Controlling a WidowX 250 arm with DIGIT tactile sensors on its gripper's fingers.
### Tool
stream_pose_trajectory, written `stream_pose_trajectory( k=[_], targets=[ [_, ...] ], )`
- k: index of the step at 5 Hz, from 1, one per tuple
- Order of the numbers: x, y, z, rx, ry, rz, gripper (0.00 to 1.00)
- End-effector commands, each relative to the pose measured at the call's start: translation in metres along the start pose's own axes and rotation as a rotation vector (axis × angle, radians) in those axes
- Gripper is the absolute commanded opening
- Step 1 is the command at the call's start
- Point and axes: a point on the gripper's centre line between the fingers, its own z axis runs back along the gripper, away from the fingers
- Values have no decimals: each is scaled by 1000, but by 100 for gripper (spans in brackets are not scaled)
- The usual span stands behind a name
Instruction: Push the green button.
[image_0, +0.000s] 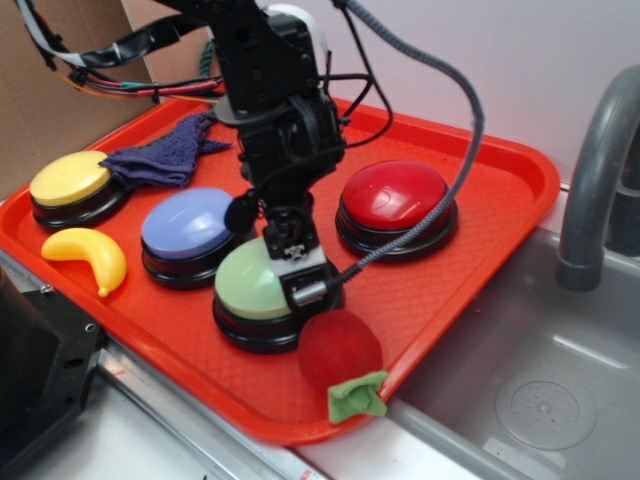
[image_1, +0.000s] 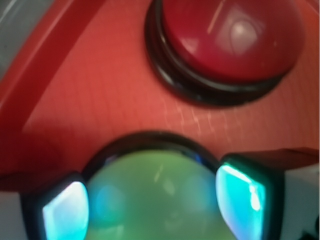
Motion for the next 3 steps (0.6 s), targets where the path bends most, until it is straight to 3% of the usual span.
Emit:
stream_pose_trajectory(
  k=[1, 3],
  targets=[
    [-1, 11, 41, 5, -47, 34, 100],
    [-2, 14, 58, 37, -70, 54, 100]
  ],
)
